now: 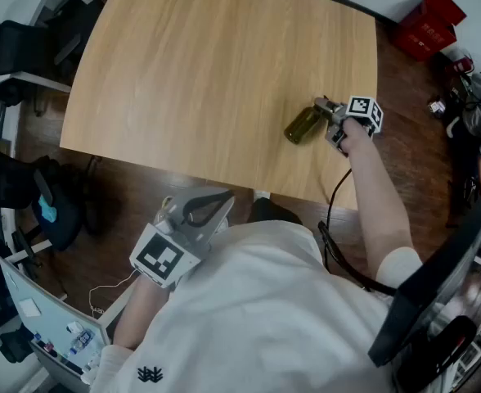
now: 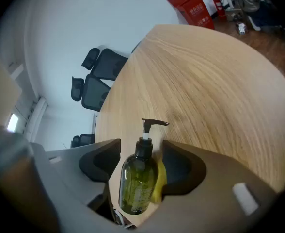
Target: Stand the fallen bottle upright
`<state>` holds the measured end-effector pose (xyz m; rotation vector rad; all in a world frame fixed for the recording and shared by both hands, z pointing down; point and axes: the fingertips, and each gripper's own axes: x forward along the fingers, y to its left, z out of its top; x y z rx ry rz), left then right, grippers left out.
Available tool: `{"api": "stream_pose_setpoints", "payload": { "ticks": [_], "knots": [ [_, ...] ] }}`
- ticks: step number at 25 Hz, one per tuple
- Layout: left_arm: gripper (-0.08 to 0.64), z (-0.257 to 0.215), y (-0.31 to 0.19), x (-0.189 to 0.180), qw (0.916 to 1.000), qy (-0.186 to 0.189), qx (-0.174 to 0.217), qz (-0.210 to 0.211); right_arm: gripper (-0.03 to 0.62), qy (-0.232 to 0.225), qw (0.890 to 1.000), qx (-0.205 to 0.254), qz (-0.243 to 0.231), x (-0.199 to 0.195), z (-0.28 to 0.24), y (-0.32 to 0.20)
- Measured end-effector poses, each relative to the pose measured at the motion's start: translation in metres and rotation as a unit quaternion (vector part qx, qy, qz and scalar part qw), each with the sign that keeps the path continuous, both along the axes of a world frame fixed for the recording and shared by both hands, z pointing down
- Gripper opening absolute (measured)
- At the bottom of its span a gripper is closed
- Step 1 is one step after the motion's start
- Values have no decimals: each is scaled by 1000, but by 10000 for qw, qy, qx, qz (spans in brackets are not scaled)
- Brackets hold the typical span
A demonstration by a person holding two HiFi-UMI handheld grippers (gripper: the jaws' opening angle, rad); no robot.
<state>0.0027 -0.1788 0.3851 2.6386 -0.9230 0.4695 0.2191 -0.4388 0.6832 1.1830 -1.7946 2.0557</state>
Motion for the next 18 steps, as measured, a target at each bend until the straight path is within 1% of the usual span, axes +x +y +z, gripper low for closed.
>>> {"api": "stream_pose_setpoints", "payload": {
  "ticks": [2, 3, 4, 5, 6, 8, 10, 12, 15, 18],
  "knots": [
    [0, 1, -8, 4, 9999, 50, -15, -95, 265, -34, 9999, -130, 41, 0, 6, -6],
    [0, 2, -11, 5, 9999, 76, -33, -146, 239, -26, 9998, -170, 45, 1, 8, -8],
    [0, 2, -14, 6, 9997, 99, -60, -200, 190, -5, 9998, -180, 28, 2, 9, -10],
    [0, 3, -16, 7, 9996, 115, -96, -251, 180, 16, 9999, -150, -18, 1, 9, -11],
    [0, 4, -18, 7, 9994, 122, -132, -293, 140, 39, 9999, -72, -100, 0, 6, -12],
    [0, 4, -21, 7, 9992, 118, -169, -335, 124, 131, 9990, 258, -343, -7, -2, -14],
    [0, 5, -23, 7, 9992, 106, -159, -338, 119, 270, 9948, 781, -590, -16, -17, -18],
    [0, 6, -24, 6, 9993, 102, -150, -321, 118, 441, 9863, 1349, -839, -25, -37, -20],
    [0, 6, -24, 5, 9995, 112, -118, -280, 115, 753, 9687, 2077, -1130, -34, -64, -20],
    [0, 4, -23, 5, 9997, 104, -49, -202, 114, 1116, 9440, 2760, -1422, -41, -86, -14]
  ]
}}
